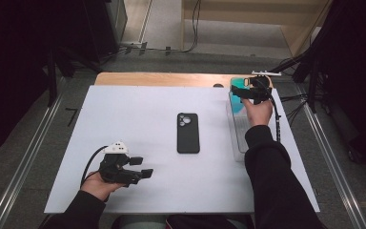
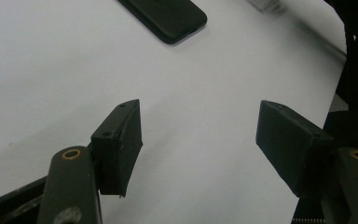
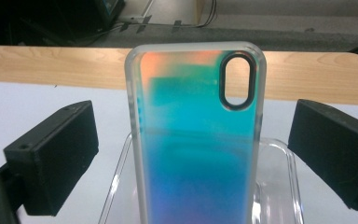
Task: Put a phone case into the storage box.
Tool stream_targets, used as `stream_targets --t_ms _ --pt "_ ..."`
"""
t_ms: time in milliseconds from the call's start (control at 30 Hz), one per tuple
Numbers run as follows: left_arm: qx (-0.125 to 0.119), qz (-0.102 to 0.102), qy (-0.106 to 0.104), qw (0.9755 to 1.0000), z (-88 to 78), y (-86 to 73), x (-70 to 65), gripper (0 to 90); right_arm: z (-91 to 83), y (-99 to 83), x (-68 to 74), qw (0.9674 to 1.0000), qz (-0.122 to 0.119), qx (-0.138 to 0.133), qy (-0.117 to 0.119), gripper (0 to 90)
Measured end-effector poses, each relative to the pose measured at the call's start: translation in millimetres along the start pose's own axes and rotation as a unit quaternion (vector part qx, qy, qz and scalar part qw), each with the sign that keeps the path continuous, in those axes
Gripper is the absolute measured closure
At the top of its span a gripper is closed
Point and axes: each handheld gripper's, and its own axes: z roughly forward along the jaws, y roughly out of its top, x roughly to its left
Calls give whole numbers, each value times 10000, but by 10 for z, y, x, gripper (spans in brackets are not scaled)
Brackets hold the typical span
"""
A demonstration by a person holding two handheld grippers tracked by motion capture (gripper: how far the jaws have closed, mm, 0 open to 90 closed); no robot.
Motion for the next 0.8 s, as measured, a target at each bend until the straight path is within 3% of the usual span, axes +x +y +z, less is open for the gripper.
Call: stream_targets --t_ms 233,433,600,800 --pt "-45 -67 19 10000 -22 13 32 315 -181 -22 40 9995 -150 236 145 2" --pt "-106 -79 26 9999 -48 36 56 315 -360 -51 40 9985 -56 363 418 3" --pt "-107 -118 30 9999 -55 58 90 314 -512 -121 100 9973 -304 371 547 5" --pt "-129 -122 7 9998 -65 90 130 314 -647 -223 198 9935 -424 435 962 5"
